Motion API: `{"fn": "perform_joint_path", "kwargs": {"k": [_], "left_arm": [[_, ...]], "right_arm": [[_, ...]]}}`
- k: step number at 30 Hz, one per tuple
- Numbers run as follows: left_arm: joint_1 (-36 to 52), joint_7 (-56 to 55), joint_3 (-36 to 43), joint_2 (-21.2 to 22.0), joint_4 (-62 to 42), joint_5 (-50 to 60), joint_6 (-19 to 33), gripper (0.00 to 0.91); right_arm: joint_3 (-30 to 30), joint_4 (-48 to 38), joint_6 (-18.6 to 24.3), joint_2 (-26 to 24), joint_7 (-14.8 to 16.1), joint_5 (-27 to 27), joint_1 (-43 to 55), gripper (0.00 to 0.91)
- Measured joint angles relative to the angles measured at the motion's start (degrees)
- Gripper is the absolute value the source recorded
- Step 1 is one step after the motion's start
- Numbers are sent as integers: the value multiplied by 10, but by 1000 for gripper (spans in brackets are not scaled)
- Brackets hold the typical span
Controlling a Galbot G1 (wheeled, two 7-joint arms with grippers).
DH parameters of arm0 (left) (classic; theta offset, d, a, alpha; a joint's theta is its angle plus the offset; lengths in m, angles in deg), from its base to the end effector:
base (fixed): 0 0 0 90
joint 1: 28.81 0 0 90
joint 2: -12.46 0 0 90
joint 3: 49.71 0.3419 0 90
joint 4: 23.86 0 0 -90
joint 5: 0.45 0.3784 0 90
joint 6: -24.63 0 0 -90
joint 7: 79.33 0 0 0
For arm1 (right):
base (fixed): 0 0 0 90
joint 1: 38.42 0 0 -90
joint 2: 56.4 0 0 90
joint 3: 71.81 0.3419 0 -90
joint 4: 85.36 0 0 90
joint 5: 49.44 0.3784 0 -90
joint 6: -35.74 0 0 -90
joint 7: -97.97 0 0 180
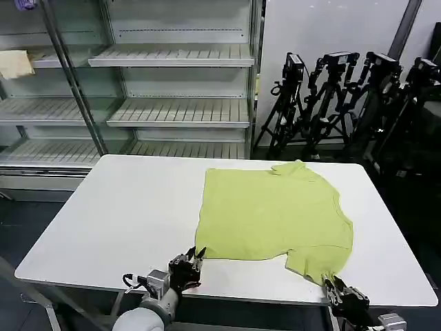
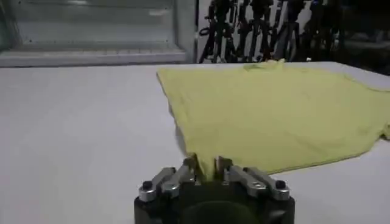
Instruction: Fold and organize the clothes.
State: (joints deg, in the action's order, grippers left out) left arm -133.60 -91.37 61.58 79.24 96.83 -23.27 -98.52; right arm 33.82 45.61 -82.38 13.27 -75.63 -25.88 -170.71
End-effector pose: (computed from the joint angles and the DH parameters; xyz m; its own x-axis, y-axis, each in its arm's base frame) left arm 0.2464 -0.0499 -0.2546 -0.8373 0.3159 0.4463 0.3356 0.9413 -0.0366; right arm 0.1624 -0.1048 -0.2304 -0.8806 -0.1291 0.4560 -0.1355 0.9906 0.0189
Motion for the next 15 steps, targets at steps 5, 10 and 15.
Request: {"fn": "perform_joint_path", "kwargs": {"k": [5, 10, 15], "left_arm": [[25, 3, -9, -9, 2, -25, -1, 0], [66, 6, -13, -8, -17, -76, 0, 0], [119, 10, -7, 3, -49, -112, 2, 0]], "right_arm": [[-2, -3, -5, -12, -8, 17, 41, 0], [-10, -27, -16, -27, -20, 34, 106, 0], [-28, -70, -24, -44, -32, 41, 188, 0]]}}
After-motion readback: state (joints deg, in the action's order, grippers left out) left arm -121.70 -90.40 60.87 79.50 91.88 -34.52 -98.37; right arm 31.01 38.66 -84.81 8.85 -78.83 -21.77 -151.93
